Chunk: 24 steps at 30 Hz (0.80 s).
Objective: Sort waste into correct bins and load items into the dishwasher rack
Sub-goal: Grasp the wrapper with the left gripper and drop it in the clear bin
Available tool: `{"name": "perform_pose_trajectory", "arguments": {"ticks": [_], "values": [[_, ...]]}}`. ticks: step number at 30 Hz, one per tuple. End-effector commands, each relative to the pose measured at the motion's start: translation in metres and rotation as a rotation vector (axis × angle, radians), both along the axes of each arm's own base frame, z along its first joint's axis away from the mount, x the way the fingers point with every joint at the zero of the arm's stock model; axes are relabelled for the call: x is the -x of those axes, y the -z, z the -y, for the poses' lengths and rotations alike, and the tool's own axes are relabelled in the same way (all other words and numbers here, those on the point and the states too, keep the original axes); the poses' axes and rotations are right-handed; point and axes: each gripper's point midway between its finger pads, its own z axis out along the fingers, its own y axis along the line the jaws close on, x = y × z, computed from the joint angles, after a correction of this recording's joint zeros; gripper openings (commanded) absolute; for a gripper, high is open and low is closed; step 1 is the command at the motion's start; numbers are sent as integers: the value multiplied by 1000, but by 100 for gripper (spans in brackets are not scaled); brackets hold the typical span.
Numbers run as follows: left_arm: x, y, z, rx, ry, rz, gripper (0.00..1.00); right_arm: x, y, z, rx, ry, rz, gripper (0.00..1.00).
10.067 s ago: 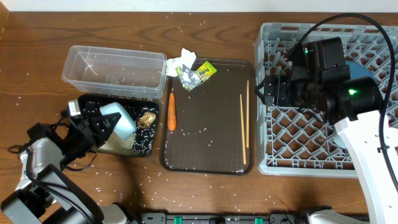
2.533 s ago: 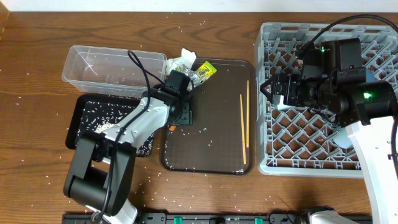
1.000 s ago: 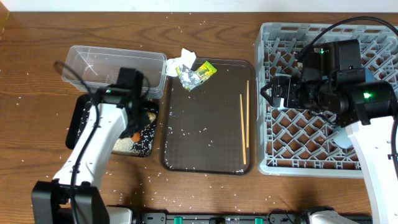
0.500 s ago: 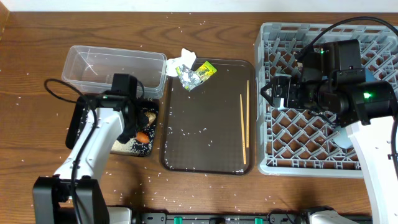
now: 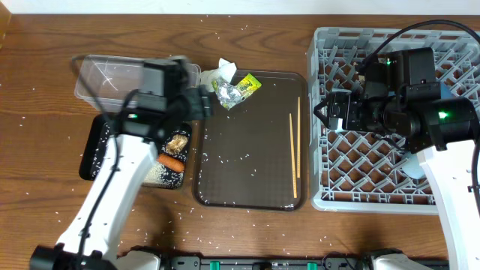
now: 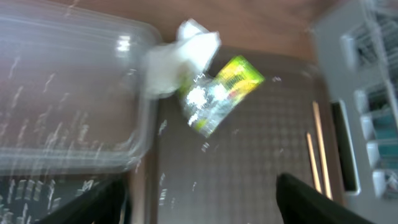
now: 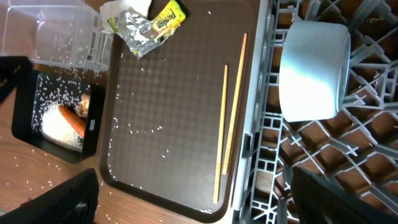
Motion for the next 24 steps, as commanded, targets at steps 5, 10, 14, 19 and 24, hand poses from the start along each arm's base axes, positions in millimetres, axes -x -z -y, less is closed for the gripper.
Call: {"name": "perform_pose_trajectory", "arguments": {"ticks": [5,10,14,19,24], "values": [[-40,52,52,-218,241,106,82,-1,-2,-1,13,-24,13,92],[-68,101,66,-216,245,113,82,0,-2,-1,12,-24,12,92],[-77,137,69,-223,248,90,82,2,0,-1,14,-25,2,91],[-79,168,68,-237,246,58,82,4,1,-1,15,-25,-7,91],[-70,192,69,-235,268,-5,62,6,2,-1,16,-25,-17,90]]}}
